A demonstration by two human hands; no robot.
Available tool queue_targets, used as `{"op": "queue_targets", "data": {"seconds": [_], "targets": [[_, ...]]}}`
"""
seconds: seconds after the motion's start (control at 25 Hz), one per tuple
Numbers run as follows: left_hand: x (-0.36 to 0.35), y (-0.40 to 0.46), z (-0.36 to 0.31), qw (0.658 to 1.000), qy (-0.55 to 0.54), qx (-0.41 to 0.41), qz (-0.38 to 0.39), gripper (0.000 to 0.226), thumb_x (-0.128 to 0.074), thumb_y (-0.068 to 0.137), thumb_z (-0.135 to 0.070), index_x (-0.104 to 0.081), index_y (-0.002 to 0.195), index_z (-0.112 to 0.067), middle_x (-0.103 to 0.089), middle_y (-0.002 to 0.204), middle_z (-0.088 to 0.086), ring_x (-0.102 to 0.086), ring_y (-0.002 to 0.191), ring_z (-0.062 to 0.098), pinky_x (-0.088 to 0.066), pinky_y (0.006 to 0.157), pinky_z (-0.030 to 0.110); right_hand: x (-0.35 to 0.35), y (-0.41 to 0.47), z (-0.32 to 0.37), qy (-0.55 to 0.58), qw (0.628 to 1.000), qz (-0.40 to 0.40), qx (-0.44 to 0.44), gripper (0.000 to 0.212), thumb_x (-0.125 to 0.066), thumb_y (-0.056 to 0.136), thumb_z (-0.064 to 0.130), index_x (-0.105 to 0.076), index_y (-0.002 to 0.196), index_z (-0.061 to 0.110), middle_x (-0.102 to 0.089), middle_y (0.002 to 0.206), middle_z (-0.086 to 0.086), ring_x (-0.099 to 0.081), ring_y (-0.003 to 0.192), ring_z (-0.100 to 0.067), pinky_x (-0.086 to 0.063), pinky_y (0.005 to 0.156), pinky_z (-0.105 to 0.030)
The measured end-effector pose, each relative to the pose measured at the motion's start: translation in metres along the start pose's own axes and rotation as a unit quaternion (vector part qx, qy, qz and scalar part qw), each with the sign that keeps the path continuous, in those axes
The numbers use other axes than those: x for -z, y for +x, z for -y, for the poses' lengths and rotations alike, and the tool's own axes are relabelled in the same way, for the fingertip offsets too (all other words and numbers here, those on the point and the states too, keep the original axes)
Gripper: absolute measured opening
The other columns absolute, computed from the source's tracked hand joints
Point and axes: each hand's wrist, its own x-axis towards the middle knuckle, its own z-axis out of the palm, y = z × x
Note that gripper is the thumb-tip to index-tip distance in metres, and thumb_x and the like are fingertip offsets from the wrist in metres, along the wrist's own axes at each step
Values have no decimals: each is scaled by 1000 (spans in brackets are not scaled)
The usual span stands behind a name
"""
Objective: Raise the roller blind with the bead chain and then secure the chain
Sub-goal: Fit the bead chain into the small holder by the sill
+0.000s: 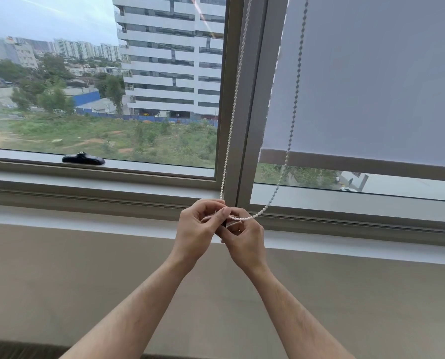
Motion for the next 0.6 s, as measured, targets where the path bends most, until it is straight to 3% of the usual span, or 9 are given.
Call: {"op": "queue_targets", "data": {"seconds": [0.16,0.28,0.44,0.6], "targets": [[2,0,-5,998,-39,45,2,20,-79,80,-8,-72,97,-15,-74,93,13,-75,77,21,-57,62,24,-3,0,3,9,1000,-14,4,19,-82,76,30,-69,89,34,-73,69,4,-69,59,-17,-56,58,-32],[6,2,-7,997,-36,64,8,25,-79,80,-11,-72,102,-21,-73,102,17,-73,93,26,-57,72,27,-3,1,5,20,1000,-21,9,20,-82,75,32,-68,88,39,-73,70,7,-70,61,-11,-55,59,-27],[8,2,-9,991,-79,94,49,24,-76,82,-8,-72,101,-21,-75,98,1,-75,87,22,-57,68,28,-2,3,9,10,999,-37,13,23,-78,76,31,-66,87,46,-75,74,6,-73,68,-15,-60,65,-41],[11,4,-11,990,-61,105,74,33,-79,80,-7,-70,109,-19,-66,117,16,-73,95,25,-58,72,33,0,4,9,-17,999,-36,27,34,-75,79,25,-64,87,57,-74,76,12,-69,63,-28,-58,62,-45]]}}
